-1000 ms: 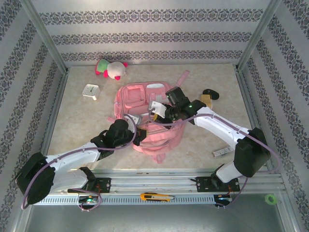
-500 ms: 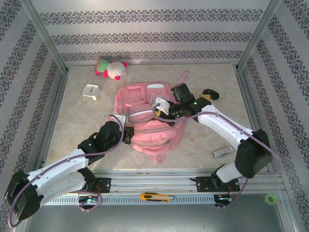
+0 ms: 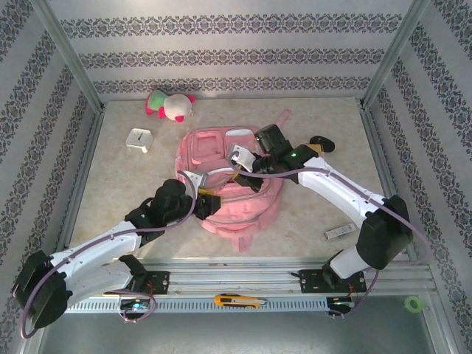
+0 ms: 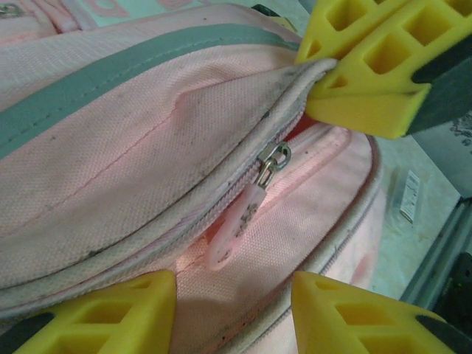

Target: Pack books, pencil case, and school supplies into a backpack

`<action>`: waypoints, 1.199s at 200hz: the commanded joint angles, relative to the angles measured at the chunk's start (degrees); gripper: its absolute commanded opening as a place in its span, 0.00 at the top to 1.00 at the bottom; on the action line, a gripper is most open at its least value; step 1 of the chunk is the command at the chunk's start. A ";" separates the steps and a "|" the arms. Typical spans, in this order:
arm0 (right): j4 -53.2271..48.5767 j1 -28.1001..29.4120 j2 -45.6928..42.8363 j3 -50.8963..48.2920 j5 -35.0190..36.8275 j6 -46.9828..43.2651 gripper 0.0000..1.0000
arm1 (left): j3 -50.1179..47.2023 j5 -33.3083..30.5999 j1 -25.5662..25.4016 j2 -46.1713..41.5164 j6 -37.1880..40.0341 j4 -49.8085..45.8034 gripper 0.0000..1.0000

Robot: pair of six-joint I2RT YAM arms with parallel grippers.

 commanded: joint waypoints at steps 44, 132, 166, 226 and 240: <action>4.44 7.02 0.96 5.25 -7.40 13.26 1.00 | 4.60 -4.75 -1.22 3.06 -4.33 5.10 0.59; 5.36 3.41 1.52 5.10 -12.02 11.15 1.00 | 5.82 -13.45 -2.75 2.76 -5.03 -2.31 1.00; 4.91 1.10 -0.69 3.78 -15.80 8.71 1.00 | 4.72 -19.15 -2.16 -0.53 -2.94 -9.67 1.00; 0.08 -2.46 -4.54 1.18 -20.15 -3.68 1.00 | 5.53 -17.86 6.01 -1.14 1.61 -14.61 1.00; -0.87 -3.81 -4.96 0.86 -20.53 -5.26 1.00 | 6.24 -16.15 8.58 -1.43 3.51 -15.50 1.00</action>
